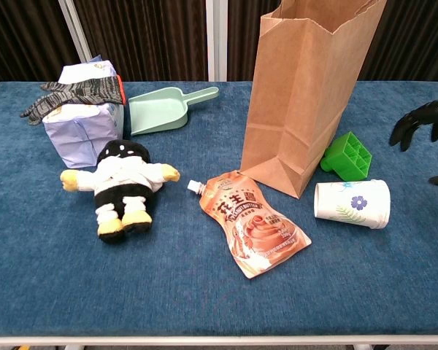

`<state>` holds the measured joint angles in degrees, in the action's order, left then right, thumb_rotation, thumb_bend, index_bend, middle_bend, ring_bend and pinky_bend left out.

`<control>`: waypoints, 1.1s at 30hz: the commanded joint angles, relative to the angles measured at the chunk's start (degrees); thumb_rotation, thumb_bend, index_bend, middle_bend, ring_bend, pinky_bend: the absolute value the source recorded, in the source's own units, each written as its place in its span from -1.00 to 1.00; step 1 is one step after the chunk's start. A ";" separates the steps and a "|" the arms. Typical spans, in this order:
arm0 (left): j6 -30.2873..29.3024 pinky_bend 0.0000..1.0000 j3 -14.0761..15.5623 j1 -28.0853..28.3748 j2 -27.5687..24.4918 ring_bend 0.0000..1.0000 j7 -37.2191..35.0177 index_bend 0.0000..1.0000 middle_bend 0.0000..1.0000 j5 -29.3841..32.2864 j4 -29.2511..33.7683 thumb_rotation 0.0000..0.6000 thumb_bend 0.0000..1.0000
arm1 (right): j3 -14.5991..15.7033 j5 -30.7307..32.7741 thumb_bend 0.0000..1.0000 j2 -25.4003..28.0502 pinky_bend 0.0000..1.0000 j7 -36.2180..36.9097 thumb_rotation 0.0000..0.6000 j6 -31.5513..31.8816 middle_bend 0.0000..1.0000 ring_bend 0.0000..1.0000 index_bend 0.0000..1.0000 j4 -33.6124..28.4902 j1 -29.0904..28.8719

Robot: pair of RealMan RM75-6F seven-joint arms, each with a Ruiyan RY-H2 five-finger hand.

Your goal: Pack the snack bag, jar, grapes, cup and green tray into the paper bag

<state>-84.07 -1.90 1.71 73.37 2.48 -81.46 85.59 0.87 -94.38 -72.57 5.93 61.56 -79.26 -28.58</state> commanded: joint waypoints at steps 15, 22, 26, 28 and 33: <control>-0.17 -0.57 -0.05 -0.17 0.32 -0.58 -0.80 -0.26 -0.42 -0.09 -0.84 1.00 -0.77 | 2.29 -4.16 -0.63 -15.95 -0.36 2.61 1.00 3.77 -0.27 -0.63 -0.34 17.71 -1.53; -0.28 -0.57 0.11 -0.51 0.35 -0.58 -1.21 -0.26 -0.42 0.05 -1.11 1.00 -0.77 | 2.40 -6.13 -0.34 -20.94 -0.15 3.84 1.00 9.85 0.15 -0.33 0.30 24.23 -0.77; -0.37 -0.57 0.12 -0.60 0.34 -0.58 -1.35 -0.26 -0.42 0.04 -1.21 1.00 -0.77 | 2.47 -7.13 -0.31 -20.20 -0.03 6.33 1.00 12.75 0.28 -0.21 0.49 23.66 -0.93; -0.42 -0.57 0.08 -0.53 0.32 -0.58 -1.25 -0.26 -0.42 -0.10 -1.15 1.00 -0.77 | 2.36 -8.00 -0.31 -19.06 -0.02 6.77 1.00 14.87 0.31 -0.18 0.52 22.24 -1.09; -0.45 -0.57 0.03 -0.36 0.24 -0.58 -0.93 -0.26 -0.42 -0.40 -0.90 1.00 -0.77 | 1.96 -11.07 -0.31 -14.63 -0.02 8.28 1.00 20.59 0.31 -0.17 0.52 14.49 -1.94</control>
<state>-84.53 -1.87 1.34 73.62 1.53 -81.85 84.68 3.08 -103.57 -89.72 13.18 79.18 -60.77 -29.96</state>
